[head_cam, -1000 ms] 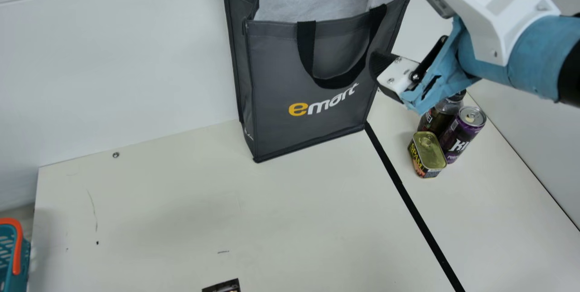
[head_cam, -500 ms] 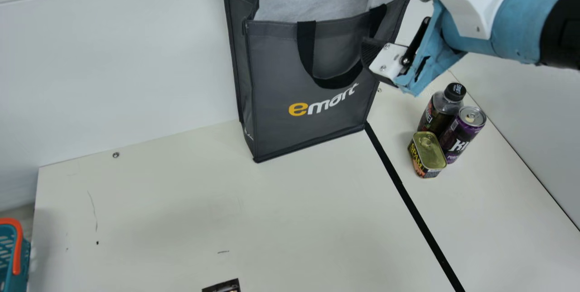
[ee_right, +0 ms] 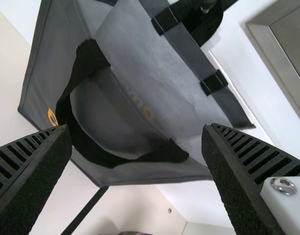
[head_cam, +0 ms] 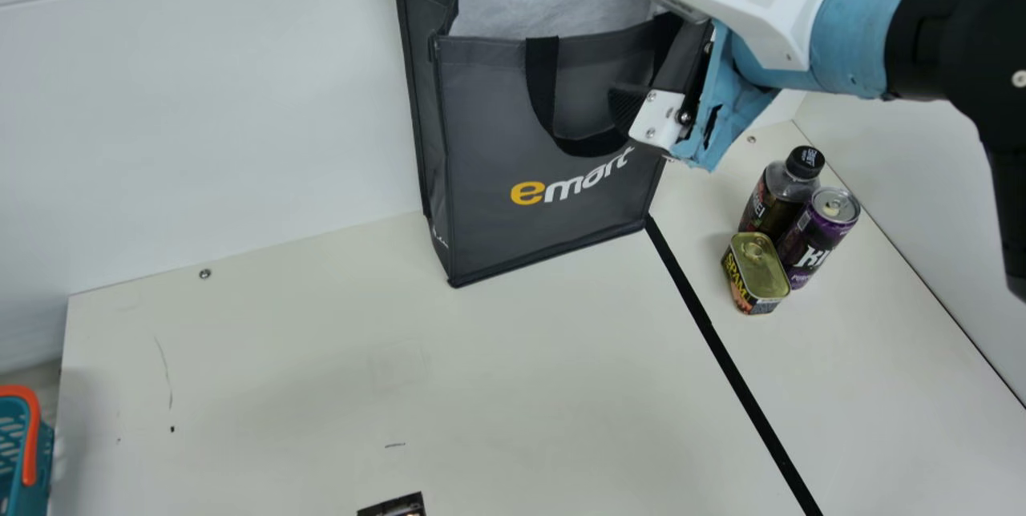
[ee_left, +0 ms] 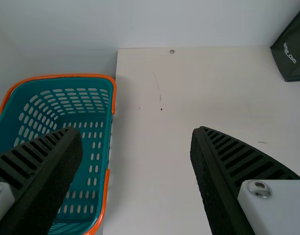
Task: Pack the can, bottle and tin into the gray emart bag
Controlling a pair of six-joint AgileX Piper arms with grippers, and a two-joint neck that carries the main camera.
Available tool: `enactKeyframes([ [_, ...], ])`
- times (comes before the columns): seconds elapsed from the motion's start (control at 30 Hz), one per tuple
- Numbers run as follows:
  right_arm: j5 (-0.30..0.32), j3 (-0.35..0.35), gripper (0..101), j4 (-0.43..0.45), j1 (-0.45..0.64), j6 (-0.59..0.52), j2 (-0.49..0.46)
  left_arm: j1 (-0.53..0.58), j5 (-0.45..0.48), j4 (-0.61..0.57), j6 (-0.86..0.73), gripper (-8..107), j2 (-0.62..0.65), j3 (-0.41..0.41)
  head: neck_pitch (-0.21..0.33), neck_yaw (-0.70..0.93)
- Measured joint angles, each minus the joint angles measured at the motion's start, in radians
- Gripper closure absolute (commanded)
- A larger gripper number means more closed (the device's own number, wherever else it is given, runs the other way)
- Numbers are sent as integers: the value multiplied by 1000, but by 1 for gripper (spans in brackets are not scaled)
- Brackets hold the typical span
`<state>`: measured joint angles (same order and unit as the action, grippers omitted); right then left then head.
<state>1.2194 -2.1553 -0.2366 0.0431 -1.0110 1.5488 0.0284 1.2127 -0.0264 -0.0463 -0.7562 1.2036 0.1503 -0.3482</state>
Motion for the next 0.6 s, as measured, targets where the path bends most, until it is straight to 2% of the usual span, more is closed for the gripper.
enactKeyframes([
  [0.27,0,-42,10,-9,-17,-45,44,0,0,0,0,9,0,0,2,0],
  [0.6,0,-54,10,-16,-43,-86,96,0,0,0,0,9,0,0,2,2],
])
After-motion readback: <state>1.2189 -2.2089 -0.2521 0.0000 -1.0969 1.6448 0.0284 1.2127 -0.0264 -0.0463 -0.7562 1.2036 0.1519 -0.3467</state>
